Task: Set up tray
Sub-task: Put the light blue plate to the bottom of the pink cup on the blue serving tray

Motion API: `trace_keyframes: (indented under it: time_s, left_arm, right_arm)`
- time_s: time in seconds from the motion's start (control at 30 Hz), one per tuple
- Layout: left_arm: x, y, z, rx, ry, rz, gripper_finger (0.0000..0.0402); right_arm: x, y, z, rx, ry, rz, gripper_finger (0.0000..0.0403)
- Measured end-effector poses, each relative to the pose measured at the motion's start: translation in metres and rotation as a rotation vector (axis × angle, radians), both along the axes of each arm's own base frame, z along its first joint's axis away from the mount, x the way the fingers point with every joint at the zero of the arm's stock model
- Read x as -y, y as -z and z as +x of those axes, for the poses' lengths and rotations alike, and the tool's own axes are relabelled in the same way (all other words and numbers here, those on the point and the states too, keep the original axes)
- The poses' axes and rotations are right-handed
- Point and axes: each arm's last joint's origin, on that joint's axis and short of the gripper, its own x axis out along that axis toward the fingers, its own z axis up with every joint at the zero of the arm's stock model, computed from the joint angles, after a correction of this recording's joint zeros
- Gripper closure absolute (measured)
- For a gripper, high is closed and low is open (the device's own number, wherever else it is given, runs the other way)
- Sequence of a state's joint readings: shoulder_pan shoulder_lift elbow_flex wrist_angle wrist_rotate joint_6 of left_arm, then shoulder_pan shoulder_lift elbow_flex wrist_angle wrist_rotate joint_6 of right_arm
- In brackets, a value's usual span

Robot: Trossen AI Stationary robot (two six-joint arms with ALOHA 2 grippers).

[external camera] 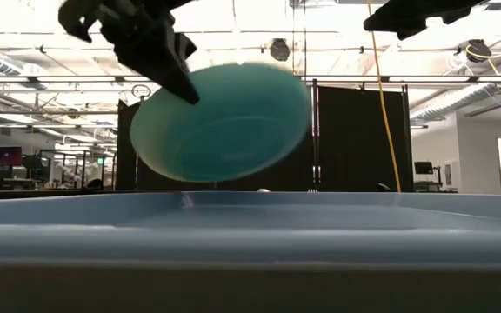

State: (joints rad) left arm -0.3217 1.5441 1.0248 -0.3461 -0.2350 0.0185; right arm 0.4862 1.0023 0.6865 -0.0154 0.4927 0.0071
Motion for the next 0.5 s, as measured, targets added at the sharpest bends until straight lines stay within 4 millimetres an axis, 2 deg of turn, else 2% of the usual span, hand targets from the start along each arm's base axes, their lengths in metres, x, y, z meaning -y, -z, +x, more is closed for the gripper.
trace_keyframes:
  time_s: [0.33,0.5]
  left_arm:
    - [0.030,0.040,0.016,-0.072,0.065,0.023,0.0394]
    - [0.049,0.042,0.028,-0.085,0.137,-0.009,0.0394]
  right_arm:
    - [0.000,0.000,0.000,0.003,0.000,0.001,0.0280]
    - [0.000,0.000,0.000,0.004,0.000,0.002,0.0280]
